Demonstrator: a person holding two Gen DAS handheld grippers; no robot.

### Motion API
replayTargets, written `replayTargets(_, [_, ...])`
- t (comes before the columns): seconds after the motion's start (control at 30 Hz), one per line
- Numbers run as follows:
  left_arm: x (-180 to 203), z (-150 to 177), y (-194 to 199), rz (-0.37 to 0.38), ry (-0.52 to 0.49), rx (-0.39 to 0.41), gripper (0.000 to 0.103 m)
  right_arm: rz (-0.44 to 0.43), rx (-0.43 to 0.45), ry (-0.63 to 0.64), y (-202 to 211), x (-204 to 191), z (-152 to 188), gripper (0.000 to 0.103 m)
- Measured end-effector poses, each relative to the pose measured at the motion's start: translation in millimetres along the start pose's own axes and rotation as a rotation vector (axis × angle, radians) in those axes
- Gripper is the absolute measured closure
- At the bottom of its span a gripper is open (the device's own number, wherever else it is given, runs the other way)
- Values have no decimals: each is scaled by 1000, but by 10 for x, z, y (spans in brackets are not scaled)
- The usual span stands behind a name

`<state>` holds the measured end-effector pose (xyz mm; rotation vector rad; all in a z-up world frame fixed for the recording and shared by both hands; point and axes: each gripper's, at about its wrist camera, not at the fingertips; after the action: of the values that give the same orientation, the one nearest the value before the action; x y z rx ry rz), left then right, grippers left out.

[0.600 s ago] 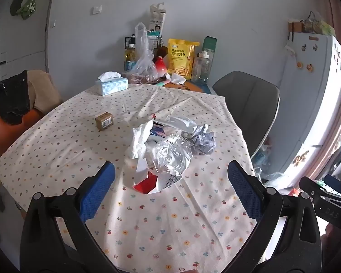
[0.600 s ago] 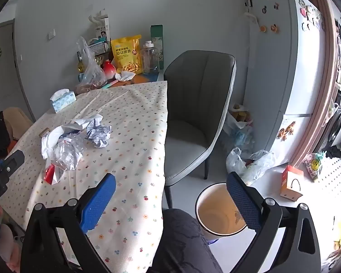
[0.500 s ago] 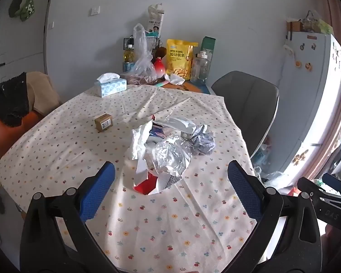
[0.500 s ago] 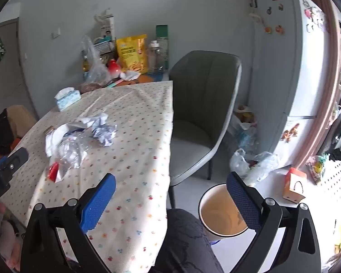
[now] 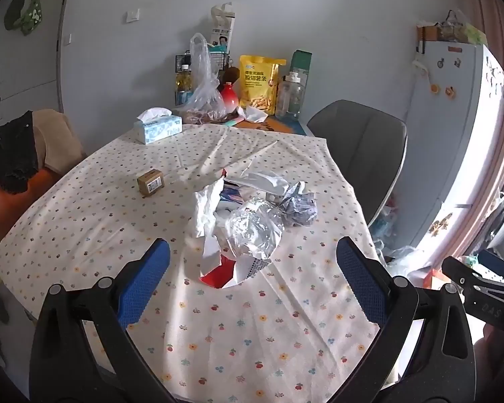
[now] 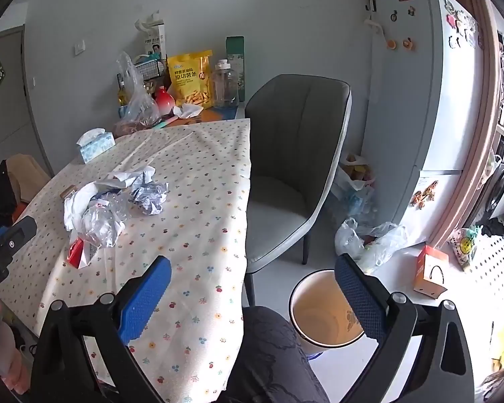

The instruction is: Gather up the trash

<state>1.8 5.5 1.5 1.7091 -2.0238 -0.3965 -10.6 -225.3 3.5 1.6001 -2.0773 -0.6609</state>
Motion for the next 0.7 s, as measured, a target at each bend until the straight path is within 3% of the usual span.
replayTargets(0.7, [199,-3,-43,46,-34,2,5,17,30,-22,74,107,-18,8])
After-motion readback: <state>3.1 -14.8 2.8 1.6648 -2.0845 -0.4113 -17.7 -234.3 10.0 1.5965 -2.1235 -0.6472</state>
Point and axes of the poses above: each gripper's, at about its wrist camera, not at the fingertips, and y roughly against the way its jaws point, x to its right, z to its underside, and after that the axes turned 8 degrees about z, right-handed
